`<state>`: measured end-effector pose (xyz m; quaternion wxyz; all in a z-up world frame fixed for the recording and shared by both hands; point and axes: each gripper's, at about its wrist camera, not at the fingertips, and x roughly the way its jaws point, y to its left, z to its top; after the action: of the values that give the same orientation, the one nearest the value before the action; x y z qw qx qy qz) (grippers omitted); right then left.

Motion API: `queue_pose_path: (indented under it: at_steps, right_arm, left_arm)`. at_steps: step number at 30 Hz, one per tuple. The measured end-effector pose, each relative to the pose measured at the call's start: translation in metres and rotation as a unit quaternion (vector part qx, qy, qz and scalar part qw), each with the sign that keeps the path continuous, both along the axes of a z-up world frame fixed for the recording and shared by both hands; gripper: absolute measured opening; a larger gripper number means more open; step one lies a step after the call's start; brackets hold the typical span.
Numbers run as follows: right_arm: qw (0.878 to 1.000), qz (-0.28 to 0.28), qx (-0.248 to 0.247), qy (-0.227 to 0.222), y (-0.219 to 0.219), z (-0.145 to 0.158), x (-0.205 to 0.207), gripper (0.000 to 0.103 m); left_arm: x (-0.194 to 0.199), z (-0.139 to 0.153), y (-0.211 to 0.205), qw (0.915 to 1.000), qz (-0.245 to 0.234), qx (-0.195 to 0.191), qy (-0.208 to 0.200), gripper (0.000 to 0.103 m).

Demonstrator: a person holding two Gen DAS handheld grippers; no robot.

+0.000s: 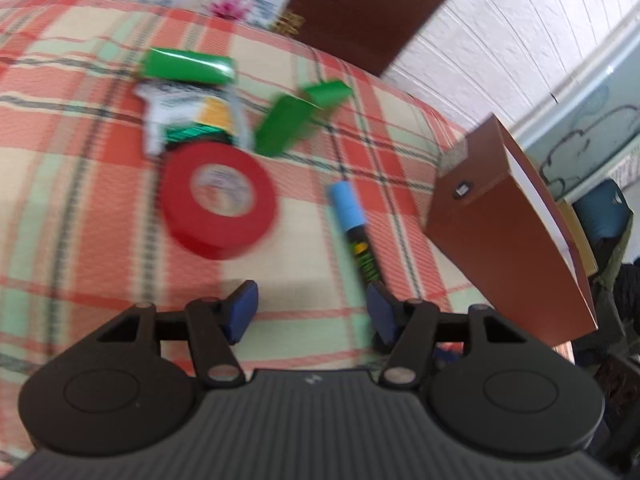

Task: Organize objects
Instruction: 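Grasp the black marker with blue cap with the left gripper, then drop the marker into the brown box with the left gripper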

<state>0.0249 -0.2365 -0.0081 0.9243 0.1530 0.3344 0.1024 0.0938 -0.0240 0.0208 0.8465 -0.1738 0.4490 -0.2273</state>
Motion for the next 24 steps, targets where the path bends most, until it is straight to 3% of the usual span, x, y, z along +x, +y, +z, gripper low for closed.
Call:
queue_pose_path:
  at_steps: [4, 5, 6, 7, 12, 16, 24]
  right_arm:
    - [0.996, 0.007, 0.088, 0.016, -0.014, -0.002, -0.014, 0.015]
    - [0.995, 0.011, 0.101, 0.017, -0.016, -0.002, -0.015, 0.015]
    - [0.994, 0.013, 0.107, 0.015, -0.016, -0.002, -0.016, 0.015]
    - [0.994, 0.014, 0.105, 0.011, -0.017, 0.000, -0.018, 0.015]
    - [0.995, 0.014, 0.097, -0.017, -0.020, 0.008, -0.026, 0.015]
    - [0.995, 0.008, 0.075, -0.068, -0.025, 0.027, -0.032, 0.015]
    - [0.986, -0.062, 0.055, -0.145, -0.066, 0.059, -0.032, 0.015]
  left_arm:
    - [0.003, -0.002, -0.024, 0.9996, -0.021, -0.014, 0.010, 0.061]
    - [0.004, -0.003, -0.029, 0.9994, -0.026, -0.018, 0.015, 0.054]
    - [0.004, -0.004, -0.034, 0.9992, -0.031, -0.016, 0.019, 0.032]
    - [0.004, -0.004, -0.039, 0.9991, -0.035, -0.008, 0.022, 0.026]
    - [0.000, 0.016, -0.049, 0.9990, -0.043, -0.009, -0.003, 0.023]
    - [-0.002, 0.048, -0.065, 0.9972, -0.059, -0.010, -0.045, 0.022]
    - [0.005, 0.103, -0.138, 0.9838, -0.132, 0.009, -0.122, 0.022]
